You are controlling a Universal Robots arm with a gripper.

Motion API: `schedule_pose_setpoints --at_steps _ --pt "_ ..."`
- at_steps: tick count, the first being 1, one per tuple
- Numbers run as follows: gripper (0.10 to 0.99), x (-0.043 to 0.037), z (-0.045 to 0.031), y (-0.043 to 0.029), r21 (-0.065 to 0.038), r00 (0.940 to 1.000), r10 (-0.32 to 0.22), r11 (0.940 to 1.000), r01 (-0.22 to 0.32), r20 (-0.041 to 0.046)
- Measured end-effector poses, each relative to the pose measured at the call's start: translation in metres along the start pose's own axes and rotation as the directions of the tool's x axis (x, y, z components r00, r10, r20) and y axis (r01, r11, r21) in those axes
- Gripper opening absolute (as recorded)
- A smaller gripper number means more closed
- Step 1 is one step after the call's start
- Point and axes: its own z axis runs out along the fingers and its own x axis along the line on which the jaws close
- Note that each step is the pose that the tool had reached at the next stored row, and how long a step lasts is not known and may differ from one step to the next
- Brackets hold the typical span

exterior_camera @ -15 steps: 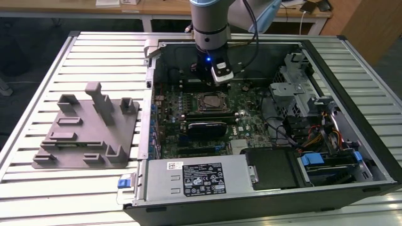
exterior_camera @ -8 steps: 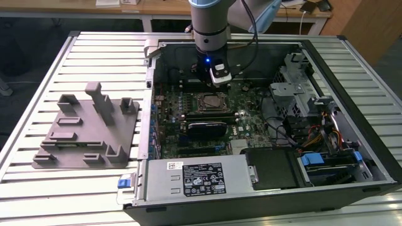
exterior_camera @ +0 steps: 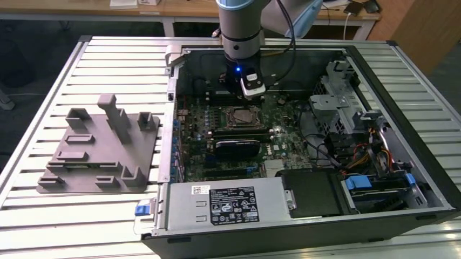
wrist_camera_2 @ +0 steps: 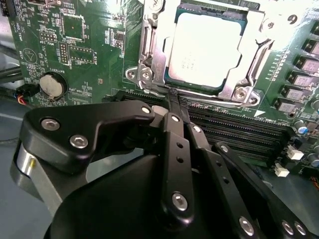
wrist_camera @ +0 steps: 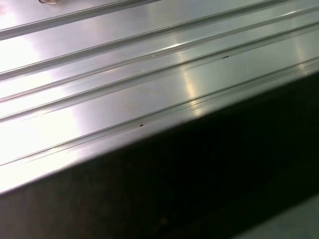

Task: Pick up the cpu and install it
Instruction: 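Install the first cpu locking lever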

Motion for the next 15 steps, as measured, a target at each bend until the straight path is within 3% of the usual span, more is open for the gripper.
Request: schedule_pose_setpoints --at_steps 5,15 --pt "0.106 -0.0001 -0.0005 0.0001 -0.001 1.0000 0.000 1.0000 0.000 0.0001" --pt "0.106 -0.0011 -0.0091 0.0013 -0.001 1.0000 0.000 1.0000 0.000 0.0001"
